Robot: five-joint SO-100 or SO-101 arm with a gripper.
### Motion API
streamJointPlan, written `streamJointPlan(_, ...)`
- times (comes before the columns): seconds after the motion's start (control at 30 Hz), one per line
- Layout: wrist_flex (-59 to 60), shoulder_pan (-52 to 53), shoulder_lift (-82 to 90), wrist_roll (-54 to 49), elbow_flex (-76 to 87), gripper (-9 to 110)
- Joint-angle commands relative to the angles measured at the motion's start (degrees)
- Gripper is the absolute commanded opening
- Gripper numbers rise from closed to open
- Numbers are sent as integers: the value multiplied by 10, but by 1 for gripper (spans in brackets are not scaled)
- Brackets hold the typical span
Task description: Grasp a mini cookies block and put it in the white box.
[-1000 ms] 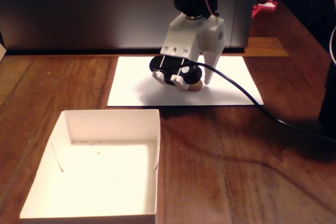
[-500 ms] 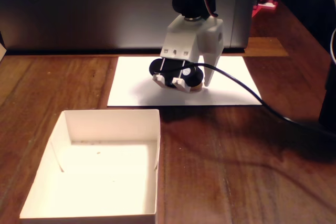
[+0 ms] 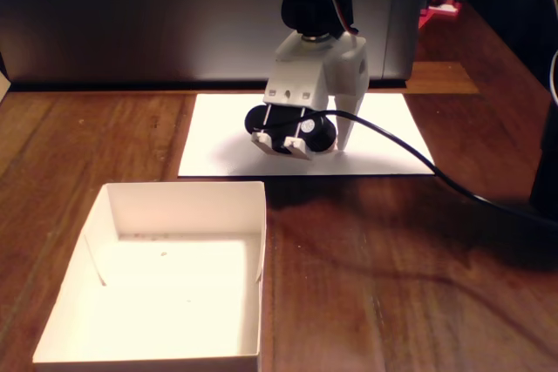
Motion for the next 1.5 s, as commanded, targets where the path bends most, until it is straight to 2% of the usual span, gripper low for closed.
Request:
streamJointPlan(0.0,5,9,9,4,-56,34)
streamJointPlan(0.4,4,19,14,8,-59,32)
streamJointPlan(1.0,-7,31,13,17,-56,14)
streamJointPlan(1.2,-10,32,14,13,-56,15)
streamJointPlan(1.33,-11,27,12,7,-50,24)
streamJointPlan(1.47,-11,25,2,4,-50,25)
